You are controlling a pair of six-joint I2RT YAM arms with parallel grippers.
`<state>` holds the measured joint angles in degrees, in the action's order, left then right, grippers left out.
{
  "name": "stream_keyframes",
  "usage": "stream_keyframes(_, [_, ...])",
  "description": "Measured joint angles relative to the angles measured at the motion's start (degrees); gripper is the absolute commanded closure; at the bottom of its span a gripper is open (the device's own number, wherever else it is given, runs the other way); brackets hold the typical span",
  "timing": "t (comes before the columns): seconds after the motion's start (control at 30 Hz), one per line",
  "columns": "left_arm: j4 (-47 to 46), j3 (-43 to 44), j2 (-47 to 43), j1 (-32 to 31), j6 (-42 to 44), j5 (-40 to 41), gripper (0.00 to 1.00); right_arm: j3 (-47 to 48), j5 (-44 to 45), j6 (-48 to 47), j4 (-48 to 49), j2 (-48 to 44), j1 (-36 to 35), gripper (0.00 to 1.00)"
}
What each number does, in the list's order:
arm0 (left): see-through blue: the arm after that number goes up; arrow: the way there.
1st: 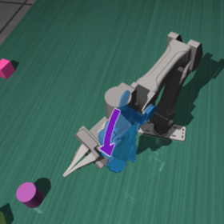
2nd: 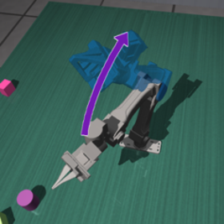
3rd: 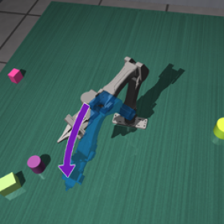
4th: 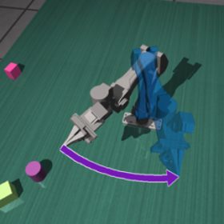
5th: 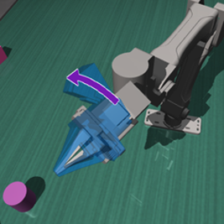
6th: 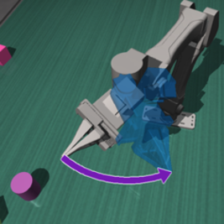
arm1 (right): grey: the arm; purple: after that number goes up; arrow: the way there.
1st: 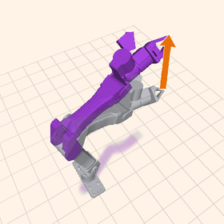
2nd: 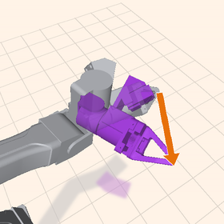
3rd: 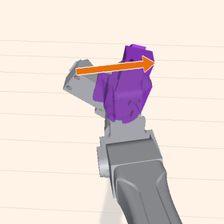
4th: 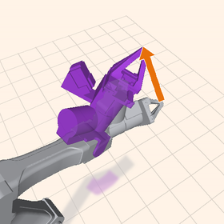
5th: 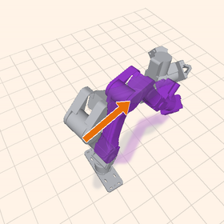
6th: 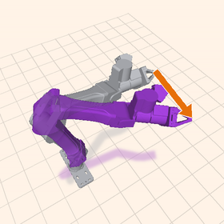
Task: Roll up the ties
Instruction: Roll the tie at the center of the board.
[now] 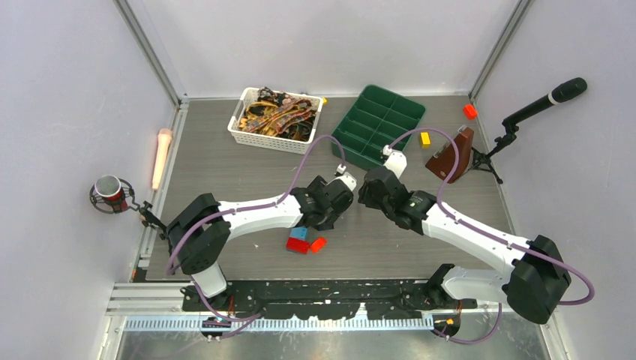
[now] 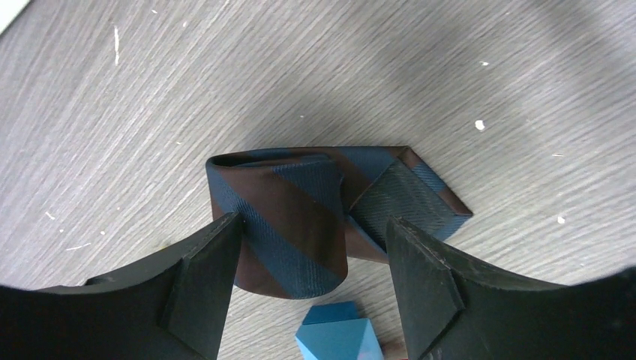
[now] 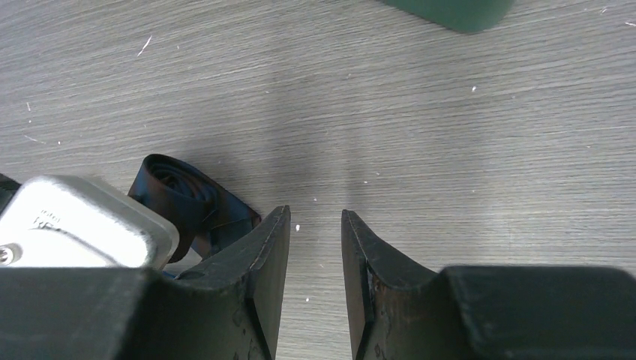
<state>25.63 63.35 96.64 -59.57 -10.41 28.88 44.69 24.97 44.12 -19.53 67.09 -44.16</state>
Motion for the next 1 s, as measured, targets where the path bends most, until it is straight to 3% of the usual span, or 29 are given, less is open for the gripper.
stream_keyframes(0.63, [0.81, 2.08, 0.00, 0.13, -5.29, -12.20, 0.26, -0.68, 0.48, 0.90, -0.76, -0.26, 0.79, 0.62])
stream_keyframes(1.0, [0.07, 1.31, -3.13, 5.60, -7.56, -19.34, 0.25, -0.68, 0.42, 0.92, -0.74, -0.24, 0.90, 0.62])
